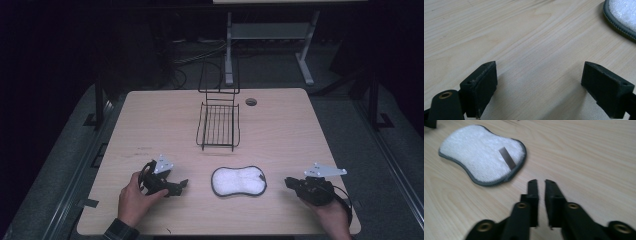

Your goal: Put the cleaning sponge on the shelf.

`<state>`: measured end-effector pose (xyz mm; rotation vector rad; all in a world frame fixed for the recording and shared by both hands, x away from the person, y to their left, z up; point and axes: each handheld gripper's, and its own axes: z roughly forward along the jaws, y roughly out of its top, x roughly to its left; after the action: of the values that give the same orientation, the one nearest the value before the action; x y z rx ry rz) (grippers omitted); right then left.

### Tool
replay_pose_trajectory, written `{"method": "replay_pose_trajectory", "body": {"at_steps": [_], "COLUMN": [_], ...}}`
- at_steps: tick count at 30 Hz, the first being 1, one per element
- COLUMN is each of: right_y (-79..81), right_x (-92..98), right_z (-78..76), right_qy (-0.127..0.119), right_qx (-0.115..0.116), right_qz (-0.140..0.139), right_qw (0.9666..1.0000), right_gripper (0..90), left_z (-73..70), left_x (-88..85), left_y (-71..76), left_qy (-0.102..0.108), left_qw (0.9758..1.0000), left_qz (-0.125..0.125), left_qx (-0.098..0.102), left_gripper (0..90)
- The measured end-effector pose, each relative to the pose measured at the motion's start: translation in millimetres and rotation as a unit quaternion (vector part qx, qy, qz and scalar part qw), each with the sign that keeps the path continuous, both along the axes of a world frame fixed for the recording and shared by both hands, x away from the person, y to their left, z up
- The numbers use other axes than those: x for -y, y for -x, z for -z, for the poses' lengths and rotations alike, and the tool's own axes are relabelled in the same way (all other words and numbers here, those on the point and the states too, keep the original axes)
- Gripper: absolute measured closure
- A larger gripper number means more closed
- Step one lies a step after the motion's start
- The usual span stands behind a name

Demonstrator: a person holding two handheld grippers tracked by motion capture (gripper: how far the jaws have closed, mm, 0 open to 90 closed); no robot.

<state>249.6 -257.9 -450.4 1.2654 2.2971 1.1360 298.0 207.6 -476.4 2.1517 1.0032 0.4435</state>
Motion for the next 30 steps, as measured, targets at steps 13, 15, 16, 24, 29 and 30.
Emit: {"method": "replay_pose_trajectory", "body": {"at_steps": [13, 15, 16, 24, 29, 30], "right_y": [-15.0, -15.5, -16.4, -14.9, -16.1, -16.5], "right_x": [-35.6, -37.9, -44.2, -59.5, -68.4, -69.7], "right_z": [-6.1, -5.7, -4.9, -3.7, 1.6, 2.2], "right_qy": [-0.014, -0.014, -0.011, -0.009, 0.006, 0.007], "right_qx": [-0.011, -0.011, -0.01, -0.012, -0.02, -0.024], "right_qz": [-0.063, -0.066, -0.076, -0.102, -0.115, -0.114], "right_qw": [0.9978, 0.9977, 0.997, 0.9947, 0.9931, 0.9932], "right_gripper": [90.0, 90.0, 90.0, 90.0, 90.0, 90.0], "left_z": [0.0, 0.0, 0.1, 0.0, 0.0, 0.0], "left_x": [0.1, 0.1, 0.1, 0.1, 0.1, 0.1], "left_y": [0.0, 0.0, 0.0, 0.0, 0.0, 0.0], "left_qy": [0.0, 0.0, 0.0, 0.0, 0.0, 0.0], "left_qw": [1.0, 1.0, 1.0, 1.0, 1.0, 1.0], "left_qz": [0.0, -0.001, -0.001, -0.001, 0.0, -0.001], "left_qx": [0.0, 0.0, 0.0, 0.0, 0.0, 0.0], "left_gripper": [12.6, 12.5, 12.5, 12.5, 12.5, 12.5]}}
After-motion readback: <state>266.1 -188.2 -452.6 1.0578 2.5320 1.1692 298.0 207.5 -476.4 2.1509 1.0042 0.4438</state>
